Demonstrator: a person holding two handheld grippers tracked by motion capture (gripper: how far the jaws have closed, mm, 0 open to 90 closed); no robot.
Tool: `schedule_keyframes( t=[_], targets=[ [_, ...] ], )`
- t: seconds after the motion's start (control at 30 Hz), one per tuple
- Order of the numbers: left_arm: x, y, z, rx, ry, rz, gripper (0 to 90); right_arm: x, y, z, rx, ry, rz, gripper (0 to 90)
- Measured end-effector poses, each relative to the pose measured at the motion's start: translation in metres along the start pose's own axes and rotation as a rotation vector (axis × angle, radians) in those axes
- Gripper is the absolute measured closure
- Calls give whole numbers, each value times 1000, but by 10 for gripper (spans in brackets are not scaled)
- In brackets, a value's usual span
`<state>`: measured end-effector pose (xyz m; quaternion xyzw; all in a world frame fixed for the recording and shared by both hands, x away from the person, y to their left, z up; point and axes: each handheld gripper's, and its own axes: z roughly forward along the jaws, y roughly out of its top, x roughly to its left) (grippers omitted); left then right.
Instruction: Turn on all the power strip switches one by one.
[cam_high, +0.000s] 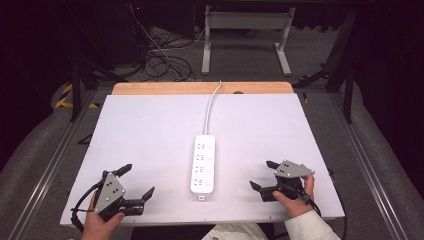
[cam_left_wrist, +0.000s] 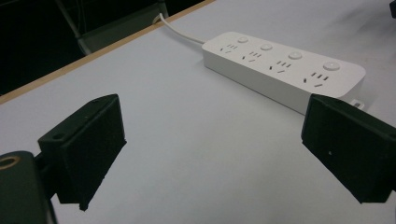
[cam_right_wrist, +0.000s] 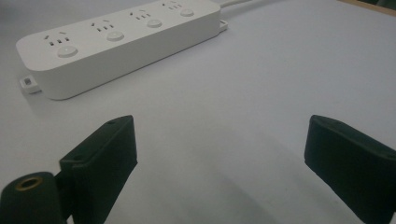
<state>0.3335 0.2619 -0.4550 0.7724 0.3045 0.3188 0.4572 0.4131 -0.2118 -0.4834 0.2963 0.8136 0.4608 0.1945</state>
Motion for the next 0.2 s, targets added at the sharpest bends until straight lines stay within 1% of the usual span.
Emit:
schedule_keyframes(
  t=[0.07, 0.13, 0.17, 0.2],
  targets=[
    [1, -1, 0, -7, 7, 10, 71, 0, 0, 1, -2, 2, -7, 87],
    [2, -2, 1, -16, 20, 10, 70, 0, 1, 1, -7, -3, -3, 80],
    [3, -3, 1, -13, 14, 0, 71, -1, 2, 0, -8, -9, 6, 79],
    [4, -3, 2, -9, 9, -6, 71, -2, 2, 0, -1, -18, 34, 78]
  ],
)
